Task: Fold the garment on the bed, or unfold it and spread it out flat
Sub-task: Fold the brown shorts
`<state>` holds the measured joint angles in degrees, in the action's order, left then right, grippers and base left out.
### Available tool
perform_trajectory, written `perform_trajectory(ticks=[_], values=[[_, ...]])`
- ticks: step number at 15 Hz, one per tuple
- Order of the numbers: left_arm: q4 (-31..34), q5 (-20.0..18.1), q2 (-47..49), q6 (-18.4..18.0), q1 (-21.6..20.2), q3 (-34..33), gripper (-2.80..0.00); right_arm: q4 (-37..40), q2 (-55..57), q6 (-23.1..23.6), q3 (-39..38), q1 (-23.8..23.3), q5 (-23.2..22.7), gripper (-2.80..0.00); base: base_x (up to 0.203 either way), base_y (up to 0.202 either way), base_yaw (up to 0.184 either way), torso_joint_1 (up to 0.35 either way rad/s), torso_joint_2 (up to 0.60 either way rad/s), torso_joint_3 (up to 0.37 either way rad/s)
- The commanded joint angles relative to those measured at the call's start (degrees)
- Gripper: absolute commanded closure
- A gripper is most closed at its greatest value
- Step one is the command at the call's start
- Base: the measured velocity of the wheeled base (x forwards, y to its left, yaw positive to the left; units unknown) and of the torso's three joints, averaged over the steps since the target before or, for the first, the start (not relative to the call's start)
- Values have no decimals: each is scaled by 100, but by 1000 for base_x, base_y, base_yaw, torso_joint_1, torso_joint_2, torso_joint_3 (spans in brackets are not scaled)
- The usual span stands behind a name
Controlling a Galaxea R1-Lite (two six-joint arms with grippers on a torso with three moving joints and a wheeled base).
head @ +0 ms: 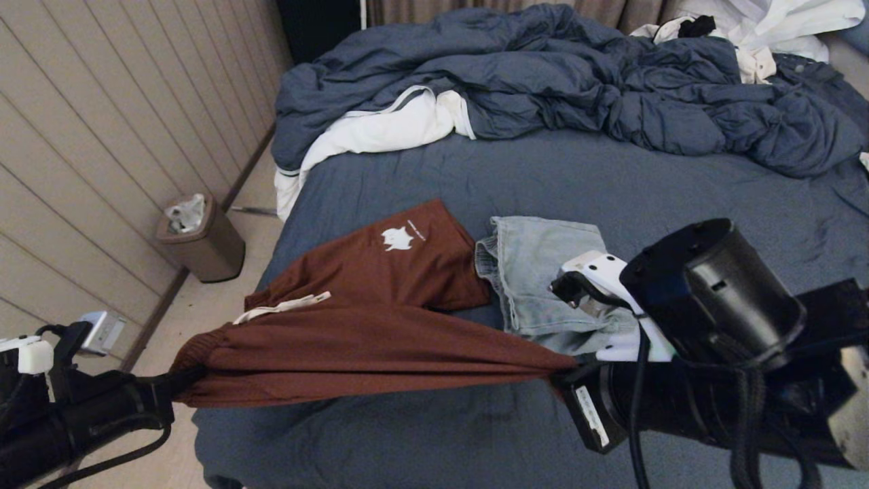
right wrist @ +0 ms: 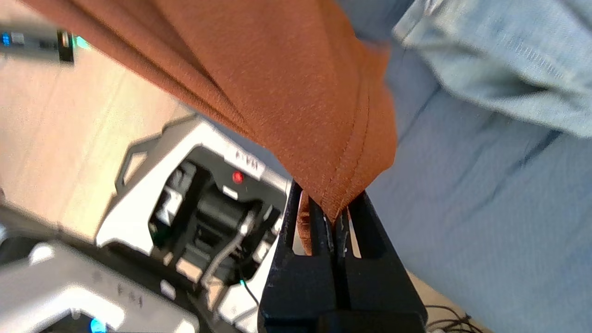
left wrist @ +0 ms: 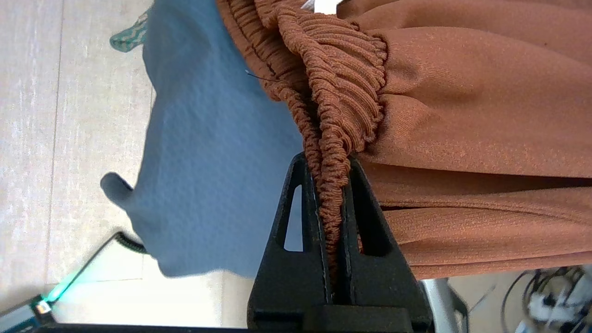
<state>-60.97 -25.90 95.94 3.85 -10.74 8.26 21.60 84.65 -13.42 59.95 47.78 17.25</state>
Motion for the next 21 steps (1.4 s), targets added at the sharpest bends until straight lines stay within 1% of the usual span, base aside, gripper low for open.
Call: perform_trajectory(ticks=[1, 4, 8, 10, 11, 12, 13, 14, 15, 18, 21], values=[[-253, -36, -17, -124, -1, -381, 0, 29, -371, -11, -356, 174, 47, 0, 0, 0, 0, 0, 0, 0], [-504, -85, -22, -253, 2, -785, 0, 175, -665, -3, -594, 264, 44, 0, 0, 0, 0, 0, 0, 0], [-546, -118, -260, -288, -7, -826, 0, 255, -953, -3, -765, 354, 41, 0, 0, 0, 0, 0, 0, 0], [-618, -114, -268, -247, -15, -700, 0, 198, -909, -1, -636, 315, 42, 0, 0, 0, 0, 0, 0, 0], [-633, -98, -251, -190, -22, -516, 0, 168, -832, 13, -468, 290, 39, 0, 0, 0, 0, 0, 0, 0], [-628, -77, -228, 1, -24, -311, 0, 147, -636, 14, -275, 257, 47, 0, 0, 0, 0, 0, 0, 0], [-590, -53, -204, 212, -24, -82, 0, 125, -405, 35, -6, 145, 52, 0, 0, 0, 0, 0, 0, 0], [-524, -28, -153, 422, -24, 176, 0, 109, -104, 91, 345, -79, 49, 0, 0, 0, 0, 0, 0, 0], [-427, -12, -73, 524, -25, 407, 0, 101, 246, 180, 709, -289, 38, 0, 0, 0, 0, 0, 0, 0], [-141, 15, 233, 591, -25, 1022, 0, 93, 1455, 346, 2052, -783, 15, 0, 0, 0, 0, 0, 0, 0], [-104, 276, 647, 759, -14, 1617, 0, 100, 2682, 373, 3629, -1035, 40, 0, 0, 0, 0, 0, 0, 0]])
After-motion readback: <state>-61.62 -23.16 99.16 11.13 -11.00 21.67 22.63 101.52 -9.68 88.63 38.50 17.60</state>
